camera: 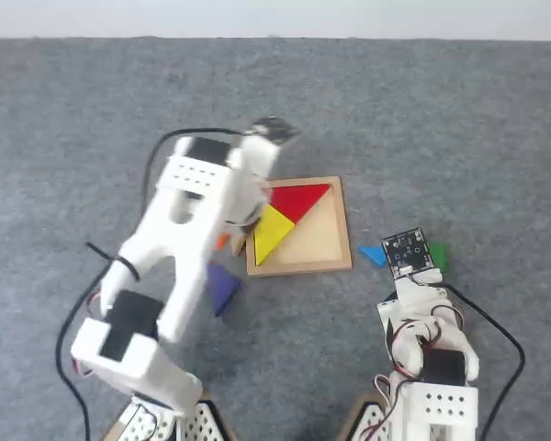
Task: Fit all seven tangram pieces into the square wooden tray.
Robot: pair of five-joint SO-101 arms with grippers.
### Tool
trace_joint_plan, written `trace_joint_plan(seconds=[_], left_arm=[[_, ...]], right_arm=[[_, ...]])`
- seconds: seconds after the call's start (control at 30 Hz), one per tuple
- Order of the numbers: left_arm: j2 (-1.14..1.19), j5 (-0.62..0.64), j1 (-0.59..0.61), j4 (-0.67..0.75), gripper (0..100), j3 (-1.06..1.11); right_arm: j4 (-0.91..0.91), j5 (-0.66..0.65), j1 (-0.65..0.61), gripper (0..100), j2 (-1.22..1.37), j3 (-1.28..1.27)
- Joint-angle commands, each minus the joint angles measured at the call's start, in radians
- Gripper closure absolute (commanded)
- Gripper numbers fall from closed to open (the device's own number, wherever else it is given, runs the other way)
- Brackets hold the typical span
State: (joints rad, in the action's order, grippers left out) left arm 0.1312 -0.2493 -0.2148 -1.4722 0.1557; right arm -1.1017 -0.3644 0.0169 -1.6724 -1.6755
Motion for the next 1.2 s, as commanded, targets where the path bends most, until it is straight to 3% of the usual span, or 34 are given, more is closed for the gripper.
trace_joint_plan(seconds=[0.0, 0.3, 0.6, 1.0, 1.17], left_arm=[[-0.057, 0.026, -0.103, -0.006, 99, -0.122], [0.178, 0.146, -0.307, -0.029, 98, -0.375], [0.526, 0.245, -0.199, -0.011, 98, -0.596], [0.712, 0.249, -0.181, -0.025, 98, -0.814], [0.726, 0.267, -0.186, -0.032, 87, -0.814]], right_arm=[[-0.002, -0.009, -0.002, 99.1, -0.012, -0.015], [-0.002, -0.009, -0.002, 99.1, -0.012, -0.015], [-0.002, -0.009, -0.002, 99.1, -0.012, -0.015], [-0.002, -0.009, -0.002, 99.1, -0.012, -0.015], [-0.002, -0.009, -0.002, 99.1, -0.012, -0.015]])
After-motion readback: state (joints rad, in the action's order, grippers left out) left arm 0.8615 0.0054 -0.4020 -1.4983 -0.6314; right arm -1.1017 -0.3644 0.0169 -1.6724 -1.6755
